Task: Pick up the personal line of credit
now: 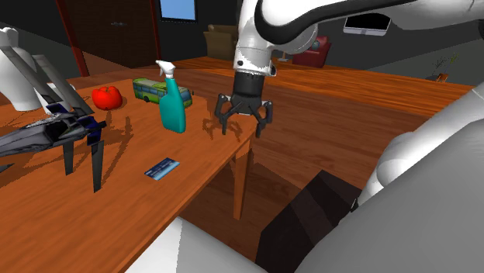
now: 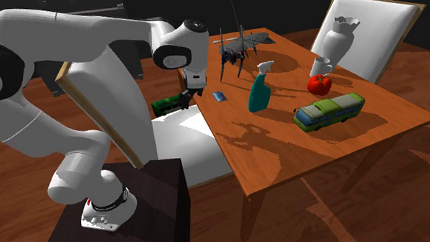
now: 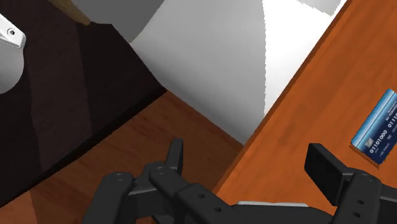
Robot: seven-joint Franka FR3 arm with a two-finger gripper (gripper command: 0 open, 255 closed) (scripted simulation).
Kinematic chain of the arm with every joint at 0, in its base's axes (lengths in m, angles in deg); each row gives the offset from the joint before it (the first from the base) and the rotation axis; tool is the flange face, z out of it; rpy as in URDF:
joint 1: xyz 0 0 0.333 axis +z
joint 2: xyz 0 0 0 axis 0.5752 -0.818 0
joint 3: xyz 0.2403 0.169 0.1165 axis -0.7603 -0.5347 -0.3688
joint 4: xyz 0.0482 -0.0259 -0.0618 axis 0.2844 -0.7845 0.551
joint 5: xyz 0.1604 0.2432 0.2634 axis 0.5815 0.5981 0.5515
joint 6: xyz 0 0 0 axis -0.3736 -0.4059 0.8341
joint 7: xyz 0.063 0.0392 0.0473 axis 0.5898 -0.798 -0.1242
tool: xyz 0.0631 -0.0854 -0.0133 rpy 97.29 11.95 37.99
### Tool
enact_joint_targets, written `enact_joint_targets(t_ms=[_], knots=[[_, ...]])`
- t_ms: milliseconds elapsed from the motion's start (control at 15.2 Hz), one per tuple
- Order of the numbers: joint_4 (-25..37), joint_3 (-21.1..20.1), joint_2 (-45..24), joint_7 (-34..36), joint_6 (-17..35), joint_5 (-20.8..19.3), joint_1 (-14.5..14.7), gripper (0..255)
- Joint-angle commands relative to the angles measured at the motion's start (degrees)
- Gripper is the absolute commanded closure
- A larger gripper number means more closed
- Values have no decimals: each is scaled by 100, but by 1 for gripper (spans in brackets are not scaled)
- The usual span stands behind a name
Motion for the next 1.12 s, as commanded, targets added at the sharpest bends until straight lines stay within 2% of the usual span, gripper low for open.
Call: enact_joint_targets(t_ms=[0, 264, 528, 792, 1056], knots=[[192, -217, -362, 502, 207, 163, -14, 0], [663, -587, -1182, 1418, 657, 318, -55, 0], [1212, -868, -2089, 2341, 1148, 296, -25, 0], [1843, -990, -3042, 3250, 1628, 133, 140, 0], [2569, -943, -3980, 4096, 2034, -66, 435, 0]])
